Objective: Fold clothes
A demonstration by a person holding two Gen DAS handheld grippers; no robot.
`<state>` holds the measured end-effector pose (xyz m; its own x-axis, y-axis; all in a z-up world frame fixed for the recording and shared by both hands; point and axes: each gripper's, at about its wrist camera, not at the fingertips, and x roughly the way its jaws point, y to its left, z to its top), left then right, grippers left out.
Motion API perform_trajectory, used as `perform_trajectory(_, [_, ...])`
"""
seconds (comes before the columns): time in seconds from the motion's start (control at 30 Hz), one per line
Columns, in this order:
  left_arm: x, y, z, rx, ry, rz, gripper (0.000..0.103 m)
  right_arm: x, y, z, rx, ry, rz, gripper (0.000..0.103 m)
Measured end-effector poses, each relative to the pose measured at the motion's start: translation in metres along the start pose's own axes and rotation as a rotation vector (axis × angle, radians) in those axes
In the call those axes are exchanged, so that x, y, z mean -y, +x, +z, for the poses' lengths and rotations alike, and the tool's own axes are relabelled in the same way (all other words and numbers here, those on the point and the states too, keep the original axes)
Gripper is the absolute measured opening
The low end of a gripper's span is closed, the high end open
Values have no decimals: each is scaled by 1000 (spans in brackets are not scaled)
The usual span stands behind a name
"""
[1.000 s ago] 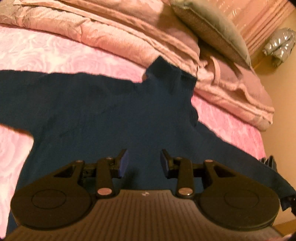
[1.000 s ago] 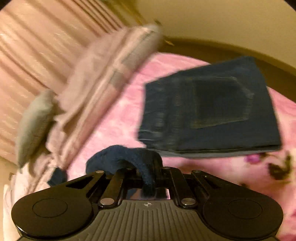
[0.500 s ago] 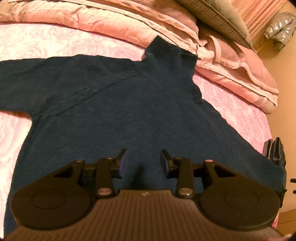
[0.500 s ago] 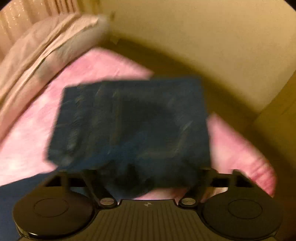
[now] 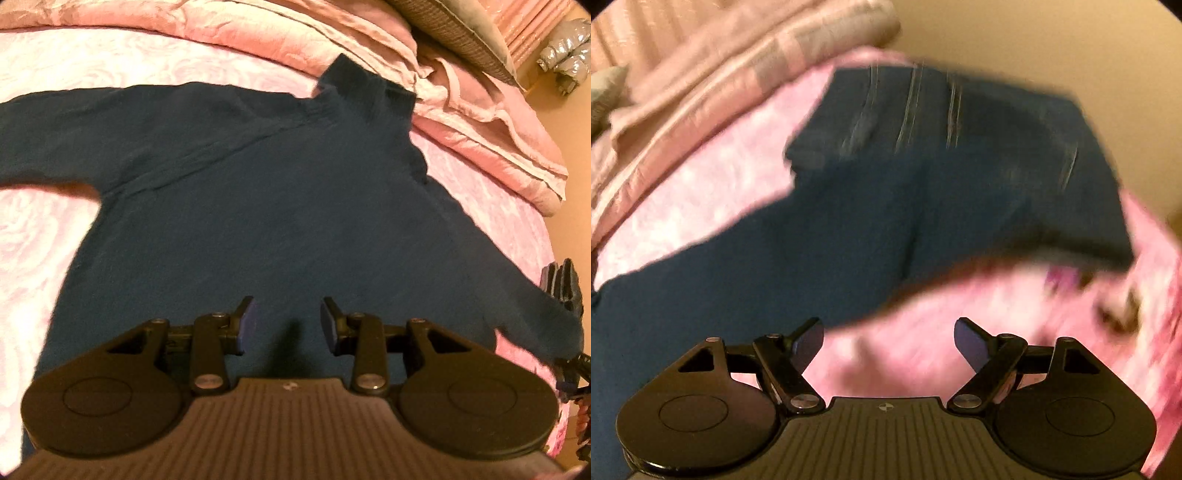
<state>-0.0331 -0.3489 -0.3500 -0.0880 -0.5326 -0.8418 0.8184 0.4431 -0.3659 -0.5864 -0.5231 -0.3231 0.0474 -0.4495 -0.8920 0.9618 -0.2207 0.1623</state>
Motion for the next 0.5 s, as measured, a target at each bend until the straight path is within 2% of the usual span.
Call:
perform_trajectory(0.07, [-13,-6,-4,1,-12,13,32,-12,-2,-20,-20,19,77,82])
perform_trajectory(0.17, [-34,-16,-6,22,-30,16,32,-46,-9,-52,-51,-70,129,82])
perform_trajectory(0.23, [-45,-23,-5,43,-12,17,32,-74,-15,-74,-63,-147,178,77])
perform_trajectory(0.27, [-51,-24,-5,49,5,20,32,-91,-19,-84,-65,-196,205,68])
perform_trajectory(0.43, [-81,-29,-21,28,131,47,32,-178,-42,-142,-6,-487,342,67])
perform_trajectory(0.5, [-103,-36,-37,-15,141,53,32,-192,-43,-175,-29,-550,327,67])
